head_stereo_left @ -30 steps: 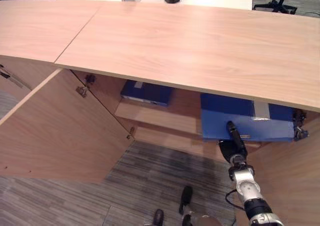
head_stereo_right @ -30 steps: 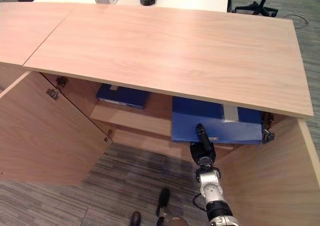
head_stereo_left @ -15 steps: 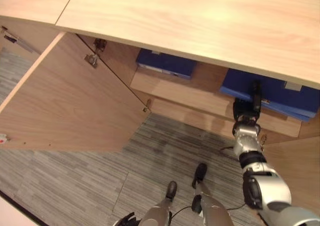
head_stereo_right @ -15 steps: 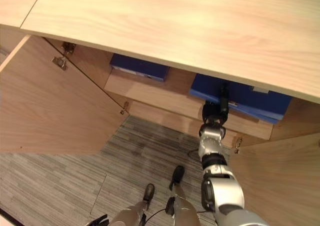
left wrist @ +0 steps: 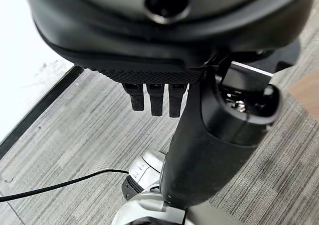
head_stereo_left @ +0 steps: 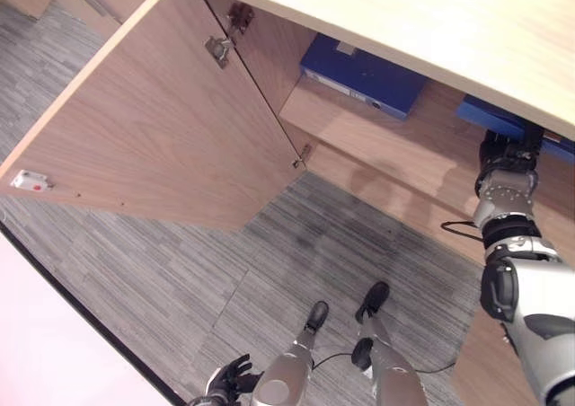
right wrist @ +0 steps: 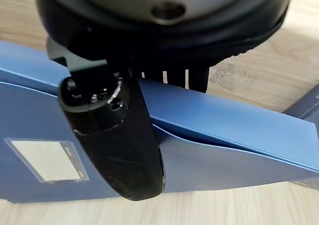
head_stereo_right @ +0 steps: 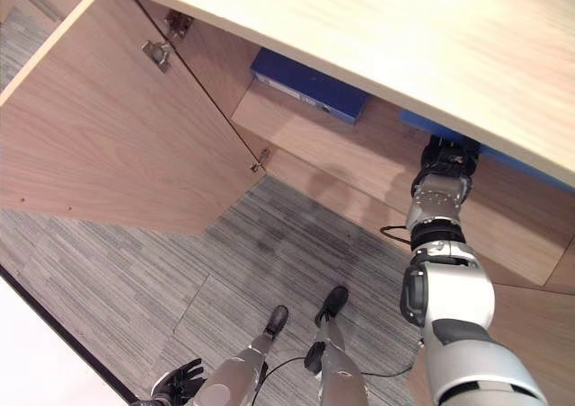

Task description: Put the empty folder in the office cabinet

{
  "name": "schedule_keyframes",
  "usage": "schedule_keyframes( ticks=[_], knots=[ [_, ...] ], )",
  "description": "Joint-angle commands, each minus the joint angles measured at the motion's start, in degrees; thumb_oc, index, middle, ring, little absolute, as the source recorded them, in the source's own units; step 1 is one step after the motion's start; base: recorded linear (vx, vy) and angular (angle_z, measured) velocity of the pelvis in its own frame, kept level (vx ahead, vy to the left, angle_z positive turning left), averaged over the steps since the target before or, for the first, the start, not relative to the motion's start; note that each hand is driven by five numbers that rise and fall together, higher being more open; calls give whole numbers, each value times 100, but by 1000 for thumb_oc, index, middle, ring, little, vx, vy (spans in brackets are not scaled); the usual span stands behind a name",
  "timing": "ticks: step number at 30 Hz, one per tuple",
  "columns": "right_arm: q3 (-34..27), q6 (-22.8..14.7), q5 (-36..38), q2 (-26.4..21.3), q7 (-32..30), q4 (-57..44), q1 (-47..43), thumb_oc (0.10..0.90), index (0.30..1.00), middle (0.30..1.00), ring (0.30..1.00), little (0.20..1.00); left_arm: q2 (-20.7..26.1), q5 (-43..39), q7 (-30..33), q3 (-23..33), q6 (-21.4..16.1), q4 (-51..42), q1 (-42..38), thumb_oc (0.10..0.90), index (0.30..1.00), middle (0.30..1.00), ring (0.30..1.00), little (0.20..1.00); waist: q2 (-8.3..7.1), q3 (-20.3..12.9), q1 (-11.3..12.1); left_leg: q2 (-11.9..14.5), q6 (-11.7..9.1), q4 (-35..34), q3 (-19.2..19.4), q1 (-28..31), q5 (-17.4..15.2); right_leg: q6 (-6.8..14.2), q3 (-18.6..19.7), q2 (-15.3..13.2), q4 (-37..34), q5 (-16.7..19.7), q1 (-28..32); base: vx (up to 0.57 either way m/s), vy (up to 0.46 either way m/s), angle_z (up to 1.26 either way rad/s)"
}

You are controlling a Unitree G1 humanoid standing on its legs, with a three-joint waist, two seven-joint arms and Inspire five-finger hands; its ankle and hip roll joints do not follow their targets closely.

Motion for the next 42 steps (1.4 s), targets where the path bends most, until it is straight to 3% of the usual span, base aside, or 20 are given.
schedule_keyframes(
  ticks=[1, 7, 8, 9, 11, 15, 23, 28, 32, 40, 42],
  knots=[
    [488, 43, -590, -522, -10, 42, -129, 800, 900, 900, 900, 900, 524, -92, -3, -257, 46, -86, 323, 800, 900, 900, 900, 900, -317, -485, 9, -687, 276, -165, 128, 215, -293, 834, 821, -86, -29, 15, -126, 0, 0, 0],
    [765, 459, -1013, -583, -65, 315, -127, 800, 900, 900, 900, 900, 646, -72, -69, -277, 69, -353, 404, 800, 900, 900, 900, 900, -335, -452, -6, -737, 301, -165, 164, 126, -218, 815, 749, -135, -29, 166, -214, -12, -3, 2],
    [848, 526, -1094, -581, -53, 331, -125, 800, 900, 900, 900, 900, 675, -72, -73, -270, 72, -368, 394, 800, 900, 900, 900, 900, -338, -488, -16, -685, 292, -165, 159, 162, -306, 848, 830, -85, -29, 48, -180, 0, 0, 0],
    [922, 597, -1181, -587, -31, 359, -124, 800, 900, 900, 900, 900, 689, -59, -88, -274, 81, -394, 402, 800, 900, 900, 900, 900, -356, -452, -19, -749, 310, -165, 181, 120, -202, 819, 750, -152, -29, 191, -230, 0, 0, 0],
    [917, 687, -1214, -486, -9, 288, -119, 800, 900, 900, 900, 900, 553, 185, -68, -366, 72, -93, 359, 800, 900, 900, 900, 900, -396, -445, -39, -752, 321, -165, 173, 127, -209, 823, 758, -154, -29, 192, -228, -62, 3, -2],
    [1146, 913, -1398, -946, 261, 335, -38, 800, 900, 900, 900, 900, 587, 447, -68, -63, 72, 450, 451, 800, 900, 900, 900, 900, -401, -394, 52, -781, 328, -165, 111, 204, -185, 833, 731, -210, -29, 216, -141, -13, -11, 4],
    [1116, 795, -1131, -716, 485, -199, 209, 800, 900, 900, 900, 900, 635, 502, -110, 87, 67, 576, 510, 800, 900, 900, 900, 900, -375, -324, 93, -806, 350, -165, 163, 281, -194, 837, 776, -225, -29, 237, -76, -7, 2, 1],
    [1393, 782, -1285, -313, 738, -1097, 576, 800, 900, 900, 900, 900, 608, 475, -148, 227, 115, 648, 465, 800, 900, 900, 900, 900, -421, -302, 18, -796, 358, -165, 206, 319, -210, 824, 818, -209, -29, 243, -64, -9, 2, -3],
    [1484, 510, -1122, -84, 1114, -2194, 954, 800, 900, 900, 900, 900, 585, 477, -188, 395, 116, 813, 422, 800, 900, 900, 900, 900, -469, -301, -75, -801, 366, -165, 245, 338, -221, 828, 841, -232, -29, 263, -62, -5, -1, -1],
    [1668, 508, -1340, -115, 1234, -2402, 1096, 800, 900, 900, 900, 900, 601, 546, -220, 479, 104, 896, 342, 800, 900, 900, 900, 900, -496, -313, -137, -802, 368, -165, 302, 328, -225, 833, 845, -239, -29, 285, -80, -9, 6, -5],
    [1660, 677, -1539, -113, 1228, -2104, 1221, 800, 900, 900, 900, 900, 583, 545, -259, 524, 109, 931, 330, 800, 900, 900, 900, 900, -506, -321, -159, -796, 381, -165, 324, 329, -229, 830, 863, -235, -29, 288, -88, -12, 6, -6]
  ],
)
